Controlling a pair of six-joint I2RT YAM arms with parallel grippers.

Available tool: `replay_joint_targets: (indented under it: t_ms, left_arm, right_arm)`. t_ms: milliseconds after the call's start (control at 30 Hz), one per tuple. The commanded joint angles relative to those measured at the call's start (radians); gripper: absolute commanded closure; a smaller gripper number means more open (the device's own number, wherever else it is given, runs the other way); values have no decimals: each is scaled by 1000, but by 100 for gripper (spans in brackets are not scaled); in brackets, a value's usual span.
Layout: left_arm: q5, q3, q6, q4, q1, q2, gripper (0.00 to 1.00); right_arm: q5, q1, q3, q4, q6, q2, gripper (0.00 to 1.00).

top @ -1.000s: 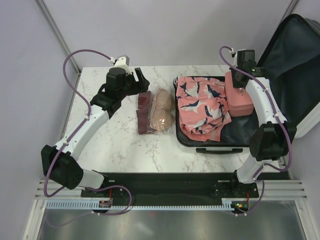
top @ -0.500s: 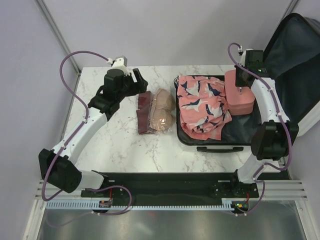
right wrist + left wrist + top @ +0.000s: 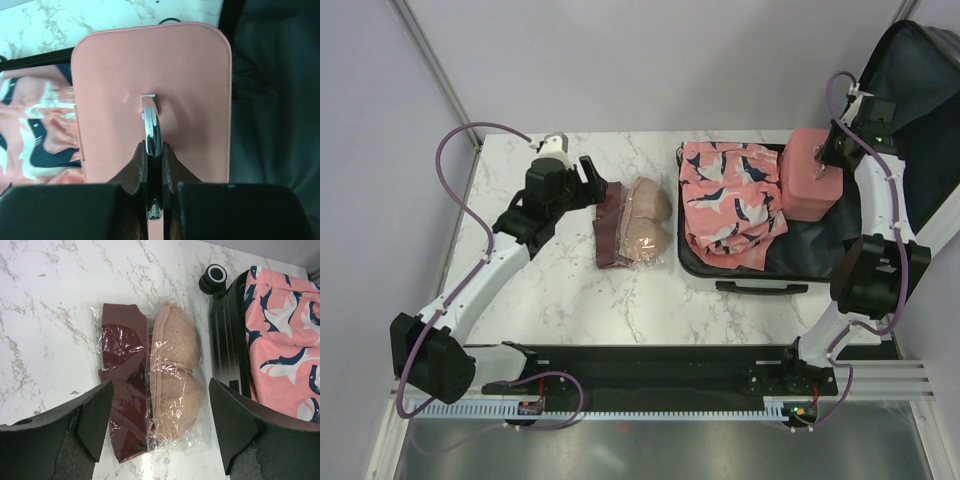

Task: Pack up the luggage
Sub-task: Place the storage box in the luggage.

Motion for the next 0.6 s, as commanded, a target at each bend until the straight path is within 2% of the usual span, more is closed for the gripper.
replay_joint_targets:
  t_ms: [0, 133, 567]
  left_arm:
    - [-28, -23, -16, 44, 3, -41, 17]
    - [-25, -40, 5, 46, 3, -41, 16]
    - [15, 9, 8, 67, 16, 26, 16]
  right_arm:
    - [220, -88, 11, 35, 27, 75, 100]
    - [230, -72, 56, 9, 15, 98, 100]
    - [482, 101, 91, 24, -135, 104, 100]
